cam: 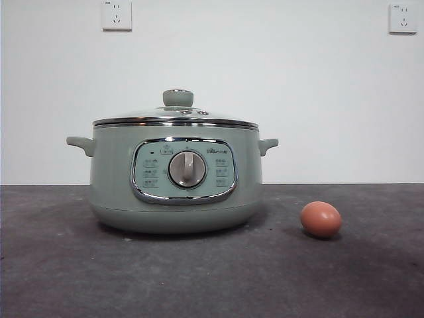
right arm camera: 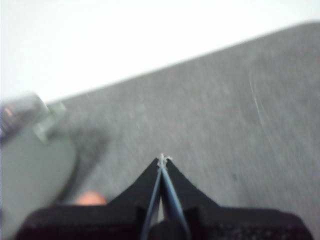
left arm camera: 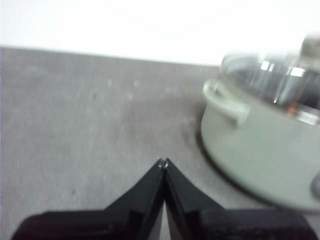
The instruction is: Pick up the egg,open the lid,put the egg in the pot,close the lid
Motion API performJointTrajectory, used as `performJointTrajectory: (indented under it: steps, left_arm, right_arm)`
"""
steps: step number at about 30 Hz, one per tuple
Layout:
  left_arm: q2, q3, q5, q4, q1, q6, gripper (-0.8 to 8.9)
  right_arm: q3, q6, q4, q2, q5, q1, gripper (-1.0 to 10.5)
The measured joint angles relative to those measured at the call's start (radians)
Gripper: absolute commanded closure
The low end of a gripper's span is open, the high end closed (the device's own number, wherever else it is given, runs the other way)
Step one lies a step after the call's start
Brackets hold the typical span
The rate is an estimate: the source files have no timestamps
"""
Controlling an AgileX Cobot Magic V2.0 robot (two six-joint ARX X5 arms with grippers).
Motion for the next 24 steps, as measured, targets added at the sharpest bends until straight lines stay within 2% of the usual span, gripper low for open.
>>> performJointTrajectory:
  steps: [3, 9, 17, 24]
  left_arm:
    - [0.020, 0.069, 0.025, -0.032, 0.000, -0.039, 8.20]
    - [0.096, 0.217, 0.089, -0.096, 0.000, -0.077, 8.20]
    - [0.251, 0.452, 0.242, -0.287, 0.000, -0.052, 8.20]
    - [0.370, 0.673, 0.330, -0.486, 0.000, 0.024, 8.20]
  right_arm:
    - [0.086, 0.016, -0.009, 0.034, -0.015, 0.000, 9.6]
    - [0.290, 0.006, -0.121, 0.165, -0.107, 0.000, 9.6]
    - [0.613, -0.163, -0.418, 0.387, -0.228, 0.000, 9.6]
    - [0.873, -0.290, -0.653, 0.531, -0.288, 0.000, 9.6]
